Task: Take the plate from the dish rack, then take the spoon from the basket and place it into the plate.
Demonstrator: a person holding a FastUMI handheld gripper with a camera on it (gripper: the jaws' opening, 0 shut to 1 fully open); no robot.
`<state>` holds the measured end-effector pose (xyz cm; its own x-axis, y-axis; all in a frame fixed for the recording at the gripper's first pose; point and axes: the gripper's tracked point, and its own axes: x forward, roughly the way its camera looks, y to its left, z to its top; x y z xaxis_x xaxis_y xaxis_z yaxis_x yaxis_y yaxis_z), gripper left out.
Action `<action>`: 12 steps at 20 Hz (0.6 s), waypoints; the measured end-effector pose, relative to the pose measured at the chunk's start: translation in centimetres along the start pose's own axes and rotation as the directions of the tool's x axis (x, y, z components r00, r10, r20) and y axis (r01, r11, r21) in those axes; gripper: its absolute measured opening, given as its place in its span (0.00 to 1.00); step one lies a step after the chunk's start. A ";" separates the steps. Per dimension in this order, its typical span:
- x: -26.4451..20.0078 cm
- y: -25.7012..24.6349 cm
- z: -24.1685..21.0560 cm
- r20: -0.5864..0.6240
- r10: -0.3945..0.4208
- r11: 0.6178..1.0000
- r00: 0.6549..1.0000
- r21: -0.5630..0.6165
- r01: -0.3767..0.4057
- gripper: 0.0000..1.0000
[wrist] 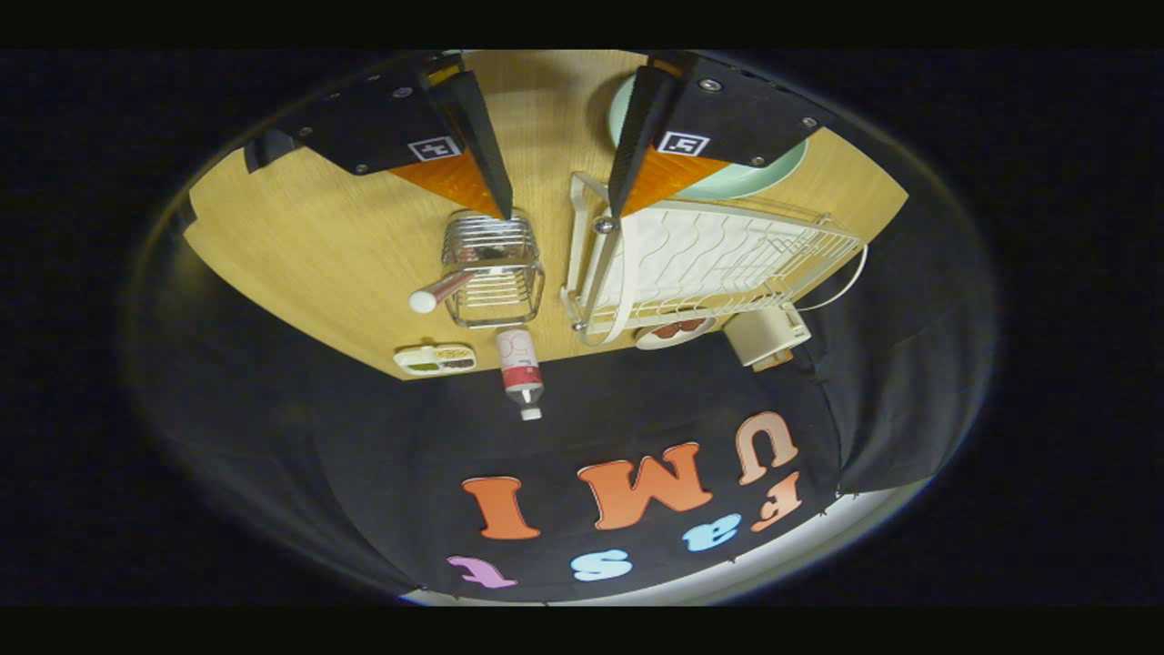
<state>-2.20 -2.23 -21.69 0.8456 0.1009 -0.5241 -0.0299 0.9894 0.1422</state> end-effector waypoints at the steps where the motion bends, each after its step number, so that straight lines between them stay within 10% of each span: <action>1: 0.2 -0.6 0.8 0.029 -0.023 1.000 0.999 0.002 0.023 0.64; 12: 2.4 -4.1 2.6 0.151 -0.154 0.987 0.976 -0.029 0.161 0.43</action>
<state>1.31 -6.33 -21.36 0.9109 -0.0701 -0.4067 0.0909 0.9953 0.0320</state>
